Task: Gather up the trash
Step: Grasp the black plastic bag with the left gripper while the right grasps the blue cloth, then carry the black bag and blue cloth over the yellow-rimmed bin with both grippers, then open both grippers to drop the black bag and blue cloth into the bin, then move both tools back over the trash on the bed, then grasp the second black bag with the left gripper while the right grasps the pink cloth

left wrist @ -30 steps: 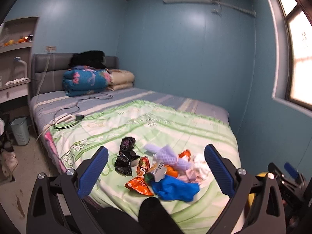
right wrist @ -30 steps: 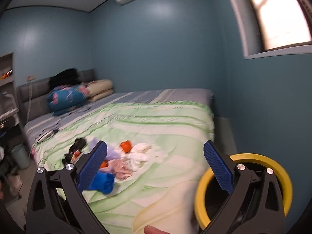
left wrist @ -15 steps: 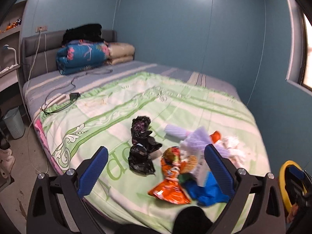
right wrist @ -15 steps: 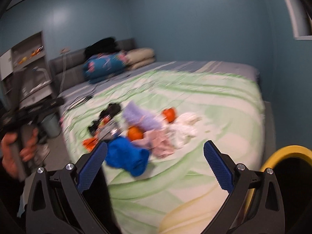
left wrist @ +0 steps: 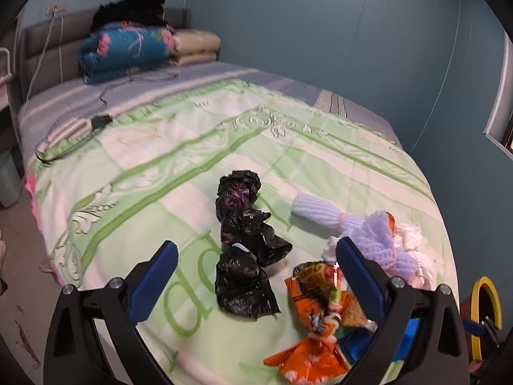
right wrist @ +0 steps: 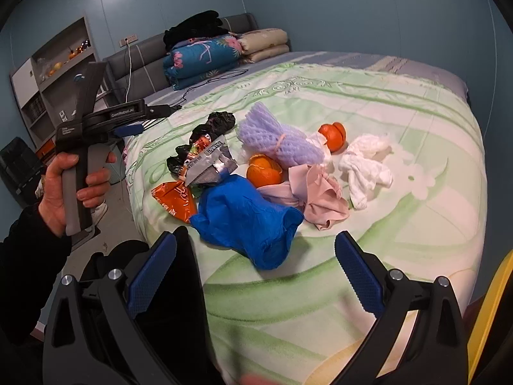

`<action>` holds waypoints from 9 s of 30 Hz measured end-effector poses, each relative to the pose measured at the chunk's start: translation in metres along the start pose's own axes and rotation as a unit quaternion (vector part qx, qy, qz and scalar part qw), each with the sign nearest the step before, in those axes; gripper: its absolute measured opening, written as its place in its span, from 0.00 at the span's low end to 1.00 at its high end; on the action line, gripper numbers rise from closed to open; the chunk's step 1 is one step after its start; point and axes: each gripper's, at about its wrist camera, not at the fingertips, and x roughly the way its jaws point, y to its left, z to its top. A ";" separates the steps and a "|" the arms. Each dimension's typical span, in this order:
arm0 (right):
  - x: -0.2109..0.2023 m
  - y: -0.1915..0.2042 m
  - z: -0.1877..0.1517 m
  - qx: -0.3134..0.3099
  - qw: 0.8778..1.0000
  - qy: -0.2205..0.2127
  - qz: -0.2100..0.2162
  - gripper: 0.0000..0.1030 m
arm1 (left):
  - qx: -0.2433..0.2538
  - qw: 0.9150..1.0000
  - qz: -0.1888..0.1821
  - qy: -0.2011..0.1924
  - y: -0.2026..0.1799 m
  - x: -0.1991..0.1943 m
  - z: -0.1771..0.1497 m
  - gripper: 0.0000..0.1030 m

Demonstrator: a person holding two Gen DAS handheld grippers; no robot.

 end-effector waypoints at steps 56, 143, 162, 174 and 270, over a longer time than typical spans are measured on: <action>0.020 0.014 0.027 -0.005 0.999 0.033 -0.018 0.11 | -0.027 0.997 -0.064 0.024 0.019 0.043 0.008 0.29; -0.259 -0.217 -0.068 0.298 0.904 -0.104 -0.290 0.12 | 0.257 0.881 -0.377 0.123 -0.455 -0.052 -0.139 0.30; -0.278 -0.209 -0.070 0.311 0.886 -0.142 -0.313 0.52 | 0.203 0.915 -0.338 0.082 -0.421 -0.053 -0.107 0.88; -0.275 -0.164 -0.042 0.227 0.914 -0.205 -0.266 0.70 | 0.164 0.951 -0.260 0.028 -0.354 -0.053 -0.058 0.92; 0.109 -0.035 0.049 0.008 0.993 0.091 -0.080 0.36 | -0.032 0.997 0.020 0.069 0.020 0.169 0.039 0.39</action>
